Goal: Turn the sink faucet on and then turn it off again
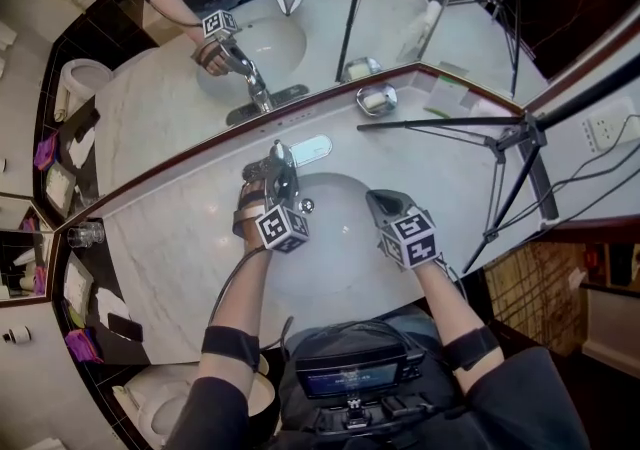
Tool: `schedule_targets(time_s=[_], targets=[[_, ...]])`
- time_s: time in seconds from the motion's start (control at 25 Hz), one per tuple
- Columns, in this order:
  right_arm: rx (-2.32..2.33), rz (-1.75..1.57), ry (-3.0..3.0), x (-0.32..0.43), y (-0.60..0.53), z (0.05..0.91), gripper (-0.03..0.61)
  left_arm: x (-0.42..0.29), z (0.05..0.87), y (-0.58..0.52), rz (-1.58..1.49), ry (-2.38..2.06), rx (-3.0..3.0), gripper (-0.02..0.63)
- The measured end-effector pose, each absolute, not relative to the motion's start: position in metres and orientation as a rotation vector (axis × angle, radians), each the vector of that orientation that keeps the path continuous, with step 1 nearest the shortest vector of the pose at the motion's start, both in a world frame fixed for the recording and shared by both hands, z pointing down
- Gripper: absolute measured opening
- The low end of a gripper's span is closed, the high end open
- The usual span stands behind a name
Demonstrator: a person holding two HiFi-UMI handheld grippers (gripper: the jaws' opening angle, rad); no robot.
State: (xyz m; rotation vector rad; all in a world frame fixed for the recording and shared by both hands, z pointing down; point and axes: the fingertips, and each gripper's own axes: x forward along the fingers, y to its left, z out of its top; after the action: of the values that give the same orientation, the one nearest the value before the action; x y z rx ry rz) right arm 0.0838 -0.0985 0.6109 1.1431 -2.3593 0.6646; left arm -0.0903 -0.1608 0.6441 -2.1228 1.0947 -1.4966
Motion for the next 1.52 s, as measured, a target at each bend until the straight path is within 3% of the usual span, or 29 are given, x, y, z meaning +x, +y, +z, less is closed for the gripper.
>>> schedule_targets(time_s=[0.08, 0.6, 0.8, 1.52], targets=[[1.144, 0.671, -2.355, 0.085, -0.098, 0.613, 0.018, -0.089, 0.643, -0.162, -1.486, 1.114, -2.133, 0.114], [1.119, 0.671, -2.365, 0.078, -0.102, 0.614, 0.018, -0.089, 0.651, -0.167, -1.471, 1.102, -2.233, 0.115], [1.120, 0.673, -2.367, 0.078, -0.102, 0.613, 0.018, -0.090, 0.636, -0.185, -1.441, 1.125, -2.274, 0.083], [1.124, 0.684, -2.372, 0.079, -0.098, 0.612, 0.018, -0.089, 0.635, -0.190, -1.469, 1.067, -2.354, 0.083]])
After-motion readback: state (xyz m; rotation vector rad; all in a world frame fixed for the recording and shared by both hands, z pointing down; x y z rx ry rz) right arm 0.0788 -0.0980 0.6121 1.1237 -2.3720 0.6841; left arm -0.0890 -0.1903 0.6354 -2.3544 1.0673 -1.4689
